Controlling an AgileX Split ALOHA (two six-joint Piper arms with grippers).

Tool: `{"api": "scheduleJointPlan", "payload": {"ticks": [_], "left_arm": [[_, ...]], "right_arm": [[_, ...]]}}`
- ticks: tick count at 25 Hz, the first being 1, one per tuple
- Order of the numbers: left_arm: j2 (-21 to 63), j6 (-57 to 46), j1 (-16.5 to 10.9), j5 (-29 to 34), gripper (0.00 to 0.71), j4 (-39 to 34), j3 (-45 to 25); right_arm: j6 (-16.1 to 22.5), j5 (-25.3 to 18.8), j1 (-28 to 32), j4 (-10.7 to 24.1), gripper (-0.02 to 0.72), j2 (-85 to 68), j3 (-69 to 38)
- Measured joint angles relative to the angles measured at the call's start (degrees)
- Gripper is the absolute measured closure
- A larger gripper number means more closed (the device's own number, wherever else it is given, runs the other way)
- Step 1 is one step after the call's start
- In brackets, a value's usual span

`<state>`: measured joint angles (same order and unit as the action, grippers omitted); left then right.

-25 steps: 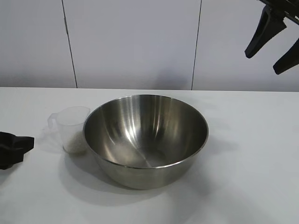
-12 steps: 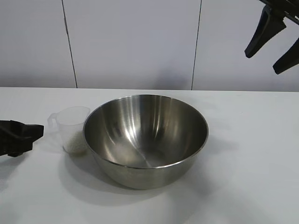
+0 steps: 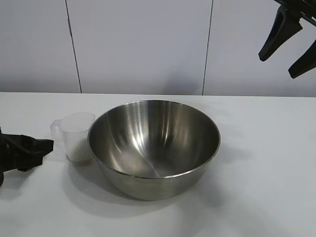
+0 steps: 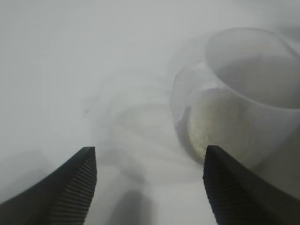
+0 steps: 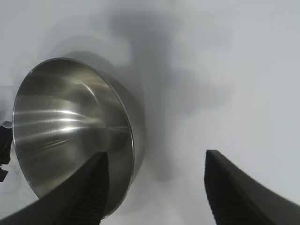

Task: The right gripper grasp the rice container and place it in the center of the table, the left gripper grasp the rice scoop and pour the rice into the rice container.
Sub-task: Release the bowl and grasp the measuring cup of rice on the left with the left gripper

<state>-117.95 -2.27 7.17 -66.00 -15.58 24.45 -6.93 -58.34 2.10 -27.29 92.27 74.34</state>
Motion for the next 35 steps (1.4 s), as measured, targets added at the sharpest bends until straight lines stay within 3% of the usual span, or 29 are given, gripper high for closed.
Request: {"api": "scheduleJointPlan", "payload": {"ticks": [14,35], "left_arm": [[-3.06,0.00,0.00,0.01,0.235,-0.32,0.41],[-6.61,-1.70,0.00,0.01,0.235,-0.32,7.47]], "right_arm": [[0.00,0.46,0.00,-0.10,0.291,0.00,0.00],[0.00,0.83,0.00,-0.21,0.291,0.00,0.00]]}}
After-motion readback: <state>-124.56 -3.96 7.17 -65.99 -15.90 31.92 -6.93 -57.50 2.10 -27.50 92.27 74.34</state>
